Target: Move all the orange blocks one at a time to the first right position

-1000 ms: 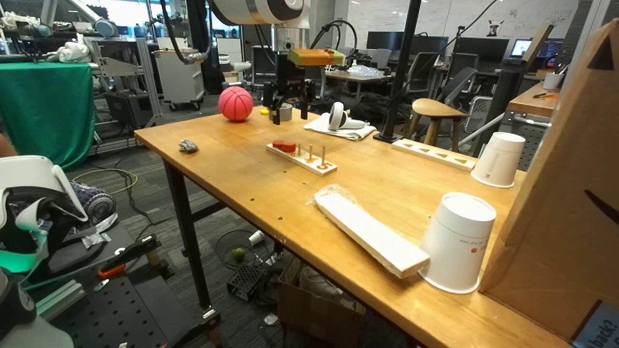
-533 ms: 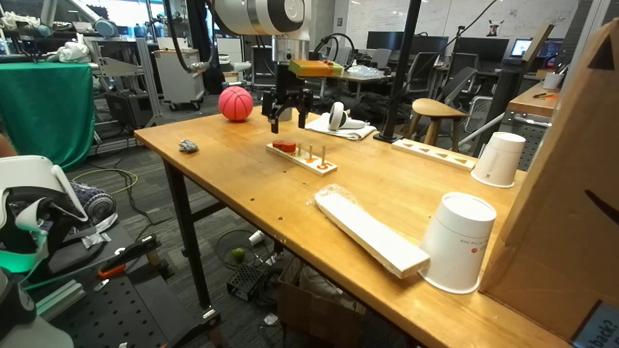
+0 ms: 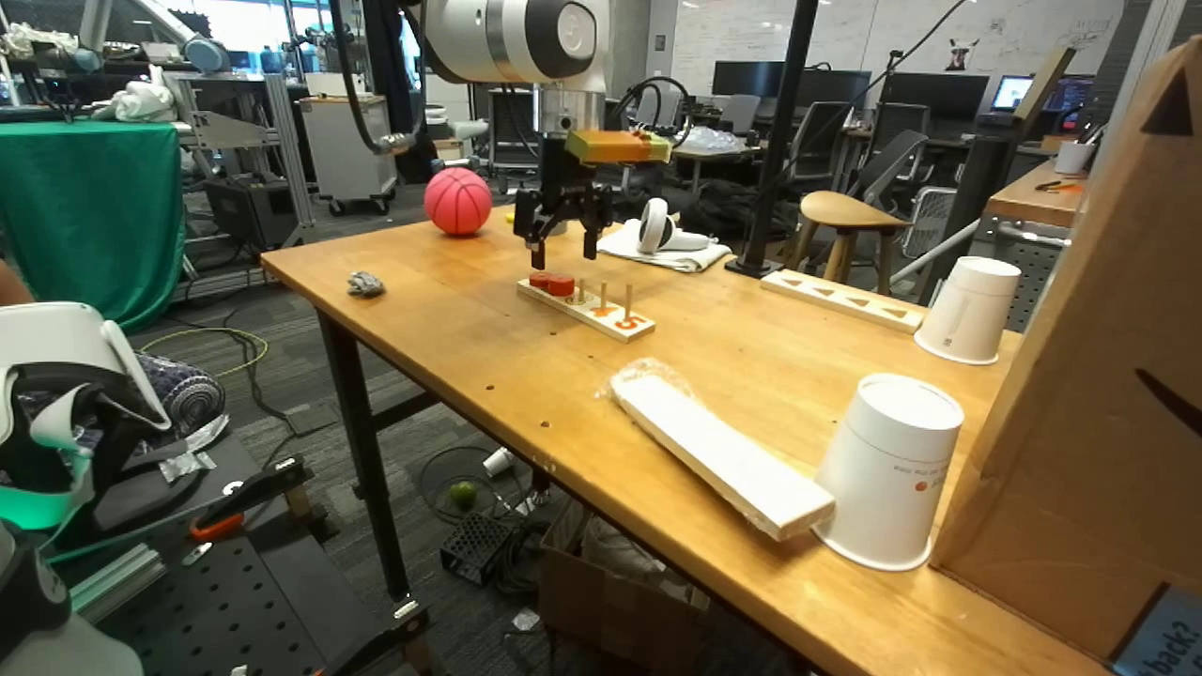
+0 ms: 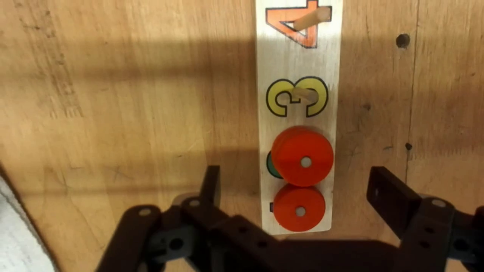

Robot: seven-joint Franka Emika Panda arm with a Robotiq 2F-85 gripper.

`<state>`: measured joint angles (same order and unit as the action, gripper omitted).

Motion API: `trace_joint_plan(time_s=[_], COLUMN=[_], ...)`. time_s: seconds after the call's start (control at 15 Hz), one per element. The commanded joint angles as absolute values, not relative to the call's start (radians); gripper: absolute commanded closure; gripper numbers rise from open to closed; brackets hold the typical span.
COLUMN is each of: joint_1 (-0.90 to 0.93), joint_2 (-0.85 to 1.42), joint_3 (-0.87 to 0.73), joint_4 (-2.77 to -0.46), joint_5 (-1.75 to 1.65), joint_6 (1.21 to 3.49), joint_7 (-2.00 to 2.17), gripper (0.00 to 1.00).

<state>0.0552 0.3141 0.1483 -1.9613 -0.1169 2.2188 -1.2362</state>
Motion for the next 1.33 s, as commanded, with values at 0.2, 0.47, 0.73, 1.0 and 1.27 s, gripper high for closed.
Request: trace_joint_plan(time_s=[0.2, 0.47, 0.73, 1.0, 1.27], joint_1=[0.053, 0.054, 0.051, 0.055, 0.057], joint_2=[0.320, 0.319, 0.315, 0.312, 0.314], joint_3=[0.143, 0.139, 0.137, 0.138, 0.137], joint_4=[-1.969, -1.981, -1.990, -1.993, -1.995], joint_5=[-0.138, -0.153, -0.156, -0.161, -0.167], joint_6=[2.258, 2.253, 2.258, 2.268, 2.272], joint_7=[-1.240, -1.233, -1.232, -1.228, -1.225], gripper=[0.00, 0.00, 0.00, 0.00, 0.00])
